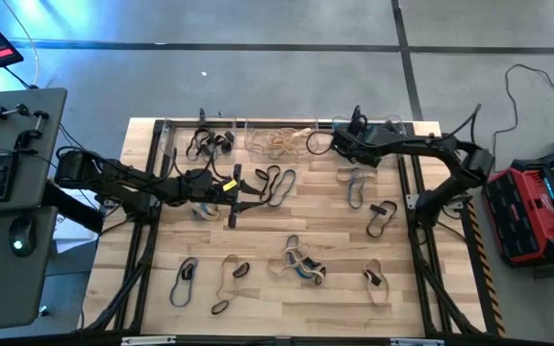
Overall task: Sort rubber bands into baskets
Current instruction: Put the blue rubber band into the right transparent bin
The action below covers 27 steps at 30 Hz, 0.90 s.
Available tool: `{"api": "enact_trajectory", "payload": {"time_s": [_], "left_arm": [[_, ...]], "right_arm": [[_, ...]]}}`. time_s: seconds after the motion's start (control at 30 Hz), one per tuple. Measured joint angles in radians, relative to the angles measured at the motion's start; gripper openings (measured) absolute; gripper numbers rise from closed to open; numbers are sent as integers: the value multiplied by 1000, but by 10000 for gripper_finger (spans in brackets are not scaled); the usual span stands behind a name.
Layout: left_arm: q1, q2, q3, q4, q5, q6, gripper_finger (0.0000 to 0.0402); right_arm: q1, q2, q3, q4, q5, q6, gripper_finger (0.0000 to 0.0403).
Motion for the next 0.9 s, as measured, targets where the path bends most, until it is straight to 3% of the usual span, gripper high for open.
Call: {"api": "enact_trajectory", "payload": {"time_s": [0.2, 0.43, 0.67, 0.9], "left_arm": [[0, 0, 0, 0, 0, 0, 115], [0, 0, 0, 0, 0, 0, 115], [0, 0, 0, 0, 0, 0, 115], [0, 0, 0, 0, 0, 0, 115]], "right_arm": [[-29, 3, 0, 133, -215, -144, 0], [-59, -3, 0, 150, -370, -144, 0], [-87, -3, 0, 125, -386, -111, 15], [-93, -4, 0, 41, -387, -96, 101]]}}
